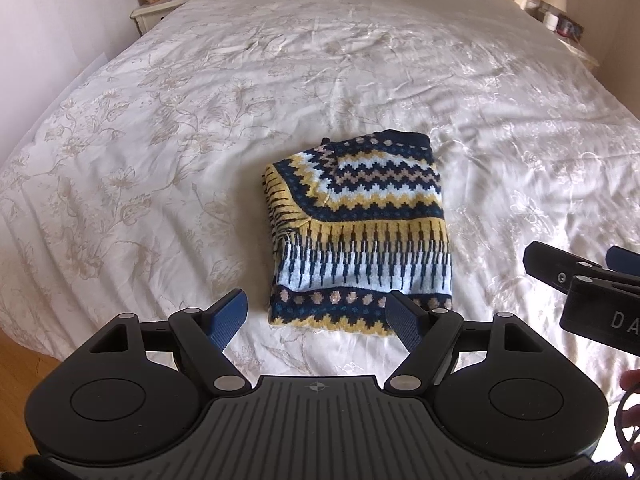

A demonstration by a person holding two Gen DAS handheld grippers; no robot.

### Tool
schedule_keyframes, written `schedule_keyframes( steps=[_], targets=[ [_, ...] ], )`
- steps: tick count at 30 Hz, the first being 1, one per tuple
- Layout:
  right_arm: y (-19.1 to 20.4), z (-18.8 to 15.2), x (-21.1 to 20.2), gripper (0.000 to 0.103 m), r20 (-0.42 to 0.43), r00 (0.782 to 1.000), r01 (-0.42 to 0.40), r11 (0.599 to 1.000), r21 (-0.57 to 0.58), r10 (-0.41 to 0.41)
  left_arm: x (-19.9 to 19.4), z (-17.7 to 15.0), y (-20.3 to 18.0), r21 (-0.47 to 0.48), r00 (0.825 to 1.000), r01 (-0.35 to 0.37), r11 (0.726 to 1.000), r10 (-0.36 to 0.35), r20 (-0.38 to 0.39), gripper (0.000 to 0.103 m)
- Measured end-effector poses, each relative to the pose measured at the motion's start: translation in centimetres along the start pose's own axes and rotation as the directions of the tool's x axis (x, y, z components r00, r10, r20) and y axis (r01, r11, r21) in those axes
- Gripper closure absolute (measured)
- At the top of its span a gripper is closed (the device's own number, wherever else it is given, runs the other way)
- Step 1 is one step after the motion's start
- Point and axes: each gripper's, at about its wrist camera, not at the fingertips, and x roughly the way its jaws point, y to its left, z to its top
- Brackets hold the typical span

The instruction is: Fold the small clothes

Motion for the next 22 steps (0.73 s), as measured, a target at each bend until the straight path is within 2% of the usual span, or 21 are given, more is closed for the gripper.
schedule_keyframes(
  steps=[9, 22],
  targets=[
    [0.48, 0.17, 0.46, 0.001, -0.008, 1.0, -0.01, 1.0, -0.011, 0.01, 0.52, 0.06, 0.46, -0.013, 1.0, 0.002, 1.0, -0.002, -0.014, 0.027],
    [0.54, 0.4, 0.89, 0.001, -0.011, 1.0, -0.01, 1.0, -0.004, 0.01, 0.57, 0.31, 0.42, -0.005, 1.0, -0.003, 1.0, 0.003, 0.008, 0.027]
  ],
)
